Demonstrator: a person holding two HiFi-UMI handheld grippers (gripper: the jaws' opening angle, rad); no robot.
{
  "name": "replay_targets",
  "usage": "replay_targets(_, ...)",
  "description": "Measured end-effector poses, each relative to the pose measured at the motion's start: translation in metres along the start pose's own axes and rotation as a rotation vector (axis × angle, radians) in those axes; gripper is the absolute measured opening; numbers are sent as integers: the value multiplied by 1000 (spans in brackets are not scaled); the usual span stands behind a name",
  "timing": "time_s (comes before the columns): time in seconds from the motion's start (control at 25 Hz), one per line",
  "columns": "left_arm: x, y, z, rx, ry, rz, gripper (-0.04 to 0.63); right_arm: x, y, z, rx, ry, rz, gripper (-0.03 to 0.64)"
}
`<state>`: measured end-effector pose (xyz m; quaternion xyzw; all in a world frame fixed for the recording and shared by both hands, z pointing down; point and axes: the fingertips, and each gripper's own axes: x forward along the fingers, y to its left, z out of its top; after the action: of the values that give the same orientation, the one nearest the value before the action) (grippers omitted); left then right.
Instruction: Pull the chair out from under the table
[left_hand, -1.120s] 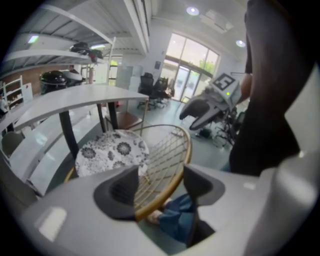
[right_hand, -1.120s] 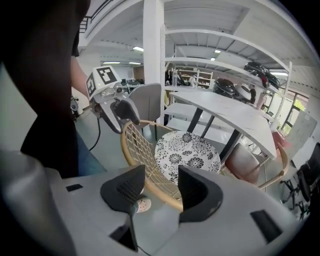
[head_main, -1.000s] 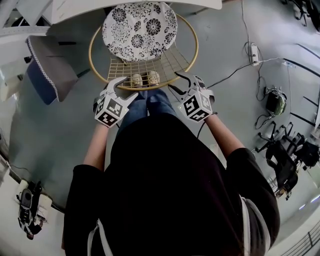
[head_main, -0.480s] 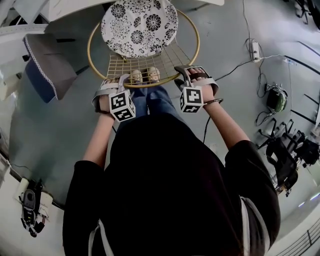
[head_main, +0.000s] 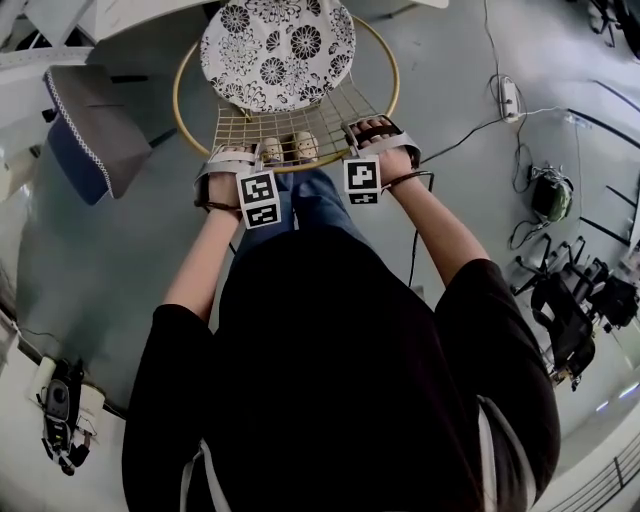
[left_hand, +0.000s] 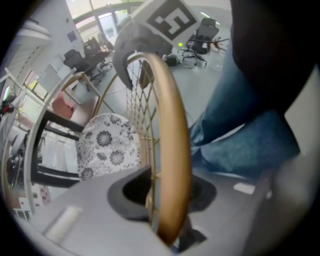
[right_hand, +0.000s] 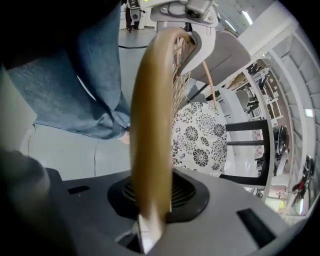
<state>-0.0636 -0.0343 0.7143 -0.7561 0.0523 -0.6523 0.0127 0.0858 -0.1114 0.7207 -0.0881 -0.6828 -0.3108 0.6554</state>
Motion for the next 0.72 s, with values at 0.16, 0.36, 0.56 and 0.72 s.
replay_targets(0.16, 0, 2, 0, -30, -23, 36, 110, 0, 0, -1, -31, 21, -19, 41)
replay_targets(0.36, -1, 2, 3, -21, -23, 60, 77, -2, 6, -3, -34, 42, 10, 32)
replay_targets(0.56, -2, 3, -3, -5, -36, 70, 55, -2, 8, 2, -7, 68, 30, 32)
replay_targets(0.72, -6, -11, -12, 42, -39, 77, 43, -9, 23, 20, 40, 74, 46, 32)
